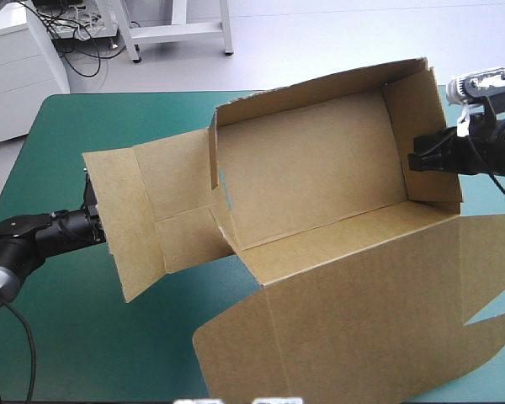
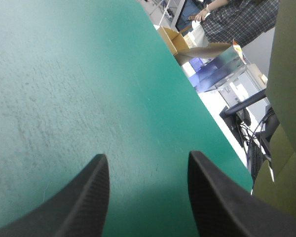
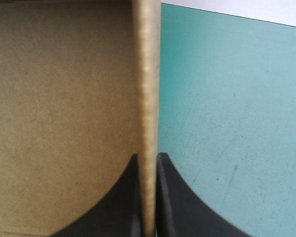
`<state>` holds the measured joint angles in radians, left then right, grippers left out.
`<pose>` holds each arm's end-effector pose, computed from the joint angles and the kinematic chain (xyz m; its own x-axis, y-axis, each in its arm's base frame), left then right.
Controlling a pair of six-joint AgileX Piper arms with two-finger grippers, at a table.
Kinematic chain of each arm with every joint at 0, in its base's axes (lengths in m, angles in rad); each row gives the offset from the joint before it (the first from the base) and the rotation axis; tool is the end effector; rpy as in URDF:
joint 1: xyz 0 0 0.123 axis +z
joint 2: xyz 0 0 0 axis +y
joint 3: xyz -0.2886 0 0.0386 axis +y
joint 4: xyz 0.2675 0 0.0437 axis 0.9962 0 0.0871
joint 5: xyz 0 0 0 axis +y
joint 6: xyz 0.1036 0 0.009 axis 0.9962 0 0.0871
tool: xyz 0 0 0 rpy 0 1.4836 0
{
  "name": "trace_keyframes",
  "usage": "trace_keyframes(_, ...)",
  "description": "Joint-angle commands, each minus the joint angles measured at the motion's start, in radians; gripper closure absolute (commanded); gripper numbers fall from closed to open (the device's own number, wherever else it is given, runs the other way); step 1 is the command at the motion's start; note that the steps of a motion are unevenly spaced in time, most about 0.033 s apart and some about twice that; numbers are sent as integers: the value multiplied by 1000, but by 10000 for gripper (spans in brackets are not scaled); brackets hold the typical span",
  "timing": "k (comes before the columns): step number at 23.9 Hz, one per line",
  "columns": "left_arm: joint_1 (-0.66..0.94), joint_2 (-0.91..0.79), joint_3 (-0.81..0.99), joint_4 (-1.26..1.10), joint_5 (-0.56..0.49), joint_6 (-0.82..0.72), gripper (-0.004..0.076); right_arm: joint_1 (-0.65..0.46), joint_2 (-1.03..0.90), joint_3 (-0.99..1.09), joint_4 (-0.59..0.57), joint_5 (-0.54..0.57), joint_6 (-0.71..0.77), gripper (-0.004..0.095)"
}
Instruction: Fold the box
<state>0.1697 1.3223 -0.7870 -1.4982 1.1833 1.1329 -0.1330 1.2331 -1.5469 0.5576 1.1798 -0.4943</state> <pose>0.2638 -0.0523 0.2901 -0.7235 -0.2195 -0.6545 0.5120 0.4652 -0.7221 0.2546 0.0173 0.4726 -0.5653 -0.1514 -0.8109 -0.4094 0.9049 0.1164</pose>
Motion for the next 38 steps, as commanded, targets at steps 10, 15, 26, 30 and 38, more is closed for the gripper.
trace_keyframes(10, -5, -98, -32, -150, 122, 3, 343, 37, 13, -23, 25, -106, 25, 923)
trace_keyframes(15, -5, -155, -32, -150, 122, -2, 343, 212, 45, -25, -190, -241, 166, 923)
trace_keyframes(26, -5, -191, -36, -184, 122, 0, 196, 422, 100, -25, -398, -376, 339, 923)
trace_keyframes(30, -5, -191, -75, -187, 122, 0, 192, 440, 106, -25, -428, -394, 369, 923)
trace_keyframes(38, -5, -191, -125, -166, 122, -12, 192, 456, 111, -25, -424, -426, 380, 923)
